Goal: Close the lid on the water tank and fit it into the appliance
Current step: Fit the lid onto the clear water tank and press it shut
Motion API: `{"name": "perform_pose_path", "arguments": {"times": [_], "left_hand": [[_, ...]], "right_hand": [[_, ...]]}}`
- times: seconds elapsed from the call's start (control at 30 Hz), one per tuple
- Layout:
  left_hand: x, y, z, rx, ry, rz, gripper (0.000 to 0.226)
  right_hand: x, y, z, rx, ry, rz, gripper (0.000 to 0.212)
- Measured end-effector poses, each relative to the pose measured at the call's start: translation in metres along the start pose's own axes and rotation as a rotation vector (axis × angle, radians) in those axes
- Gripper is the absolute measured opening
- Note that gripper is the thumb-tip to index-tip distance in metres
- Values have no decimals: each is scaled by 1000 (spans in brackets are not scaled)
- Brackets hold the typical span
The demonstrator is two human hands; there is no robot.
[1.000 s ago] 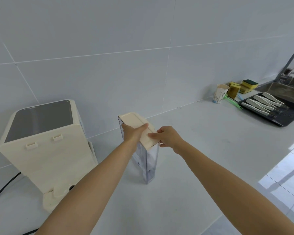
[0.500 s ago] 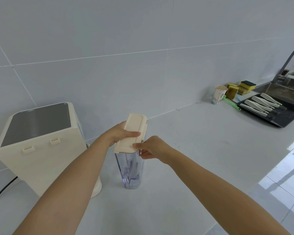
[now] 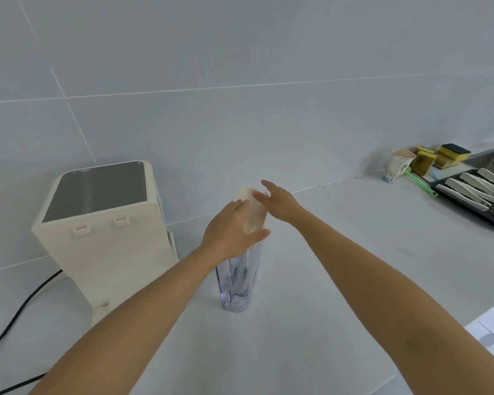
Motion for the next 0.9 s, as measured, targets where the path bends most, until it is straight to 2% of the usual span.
{"name": "perform_pose_path", "arguments": {"times": [0.1,0.17,0.23,0.33,0.47,0.73,0.9], "left_hand": [[12,2,13,102,1,-161,66],[20,-1,15,147,30,-248,56],[23,-4,17,163,58,-273,49],[21,-6,18,169,79,-264,50],[15,-16,18,146,55,-277,49],[-6,-29,17,176,-28,-350,51],[-13,-39,14,125,-99,-349,60]], "right_hand": [[13,-8,-13,-59,-80,137,57],[20,-13,-21,-82,-123,220,54],[27,-17,-28,-98,-154,293,51],[32,-21,-34,-109,-154,376,46],[33,-22,-33,-107,-123,360,40],[26,-13,-28,-39,-72,334,44],[17,1,-20,26,-55,301,42]]}}
Point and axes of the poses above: each hand's wrist, its own z-axis away from the middle knuckle, its own x-axis out of the palm, y = z × x, the point moved 2 cm from there along -z, towards the middle knuckle, and after that the axes turned 7 degrees about y, right-handed, at the moved point
